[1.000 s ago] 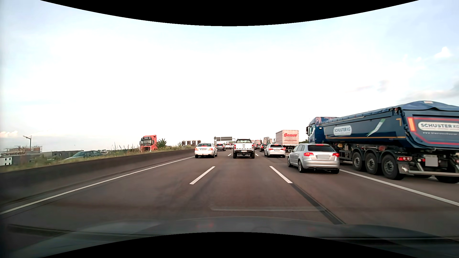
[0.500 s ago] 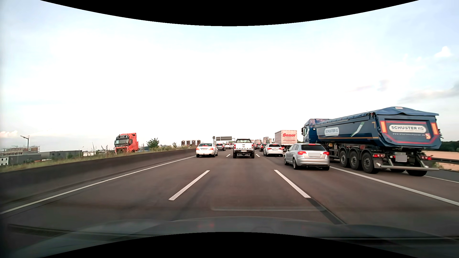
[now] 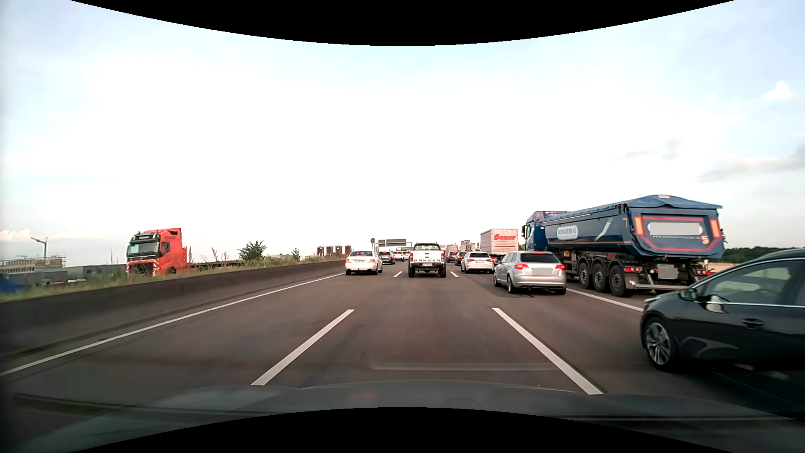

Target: Follow the waypoints while adhering to traffic rules and regulations

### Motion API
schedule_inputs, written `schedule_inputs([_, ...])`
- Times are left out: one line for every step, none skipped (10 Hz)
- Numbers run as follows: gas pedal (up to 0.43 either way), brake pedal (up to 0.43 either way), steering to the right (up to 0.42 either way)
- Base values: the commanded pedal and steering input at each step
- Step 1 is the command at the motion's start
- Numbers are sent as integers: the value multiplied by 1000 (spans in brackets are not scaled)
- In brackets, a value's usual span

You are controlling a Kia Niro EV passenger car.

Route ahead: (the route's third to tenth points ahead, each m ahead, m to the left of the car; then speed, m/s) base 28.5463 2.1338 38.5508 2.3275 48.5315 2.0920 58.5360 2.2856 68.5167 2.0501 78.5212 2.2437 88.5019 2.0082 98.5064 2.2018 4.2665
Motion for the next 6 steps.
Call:
schedule_inputs([28,0,-3])
schedule_inputs([28,0,-4])
schedule_inputs([28,0,-3])
schedule_inputs([28,0,-3])
schedule_inputs([28,0,-3])
schedule_inputs([28,0,-3])
